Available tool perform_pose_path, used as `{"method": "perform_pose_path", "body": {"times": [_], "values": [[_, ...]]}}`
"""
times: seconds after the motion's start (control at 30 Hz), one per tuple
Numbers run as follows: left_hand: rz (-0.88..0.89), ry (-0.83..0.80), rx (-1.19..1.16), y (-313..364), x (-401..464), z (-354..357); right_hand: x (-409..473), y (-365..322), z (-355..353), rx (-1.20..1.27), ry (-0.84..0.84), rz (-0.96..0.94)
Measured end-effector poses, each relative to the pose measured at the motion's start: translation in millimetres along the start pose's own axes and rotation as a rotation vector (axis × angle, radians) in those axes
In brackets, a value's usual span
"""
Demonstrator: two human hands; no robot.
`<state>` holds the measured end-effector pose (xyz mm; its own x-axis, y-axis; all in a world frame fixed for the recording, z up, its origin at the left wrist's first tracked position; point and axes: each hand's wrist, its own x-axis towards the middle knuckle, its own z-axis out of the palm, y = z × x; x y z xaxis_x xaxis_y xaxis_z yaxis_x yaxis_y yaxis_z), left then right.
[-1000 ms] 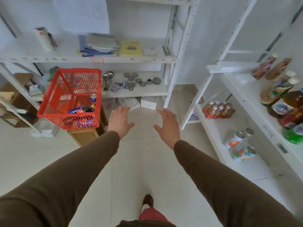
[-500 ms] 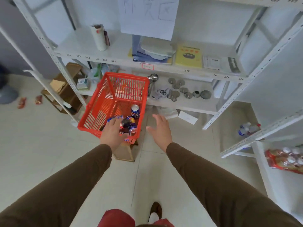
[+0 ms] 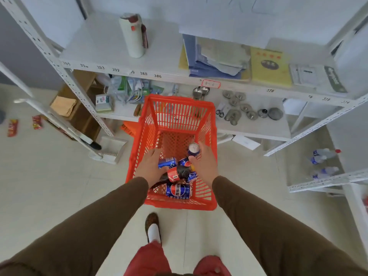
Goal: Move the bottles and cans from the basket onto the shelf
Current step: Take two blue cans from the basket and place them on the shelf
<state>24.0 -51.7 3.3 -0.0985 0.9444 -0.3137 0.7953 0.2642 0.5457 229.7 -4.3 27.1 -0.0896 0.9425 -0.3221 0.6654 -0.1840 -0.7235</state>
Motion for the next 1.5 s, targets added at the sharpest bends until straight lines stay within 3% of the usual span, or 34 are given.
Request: {"method": "perform_pose_path", "body": {"times": [0.23,0.43,0.6,0.93,1.2,1.5], "values": [[0.009,-0.216,-0.012,-42,48,26,46,5,42,-0.072,0.007,0.109],[-0.103,-0.295,-0.078,-57,81,58,89,16,56,-0.218,-0.018,0.125],[-0.276,-0.296,-0.109,-68,102,80,116,34,63,-0.341,-0.078,0.151],[-0.34,-0.354,-0.146,-86,124,98,138,61,77,-0.208,-0.114,0.193],[-0.347,-0.411,-0.07,-72,153,93,157,55,71,-0.295,-0.116,0.15],[-0.313,-0.249,-0.213,-42,165,35,133,15,44,-0.253,0.024,0.063]]}}
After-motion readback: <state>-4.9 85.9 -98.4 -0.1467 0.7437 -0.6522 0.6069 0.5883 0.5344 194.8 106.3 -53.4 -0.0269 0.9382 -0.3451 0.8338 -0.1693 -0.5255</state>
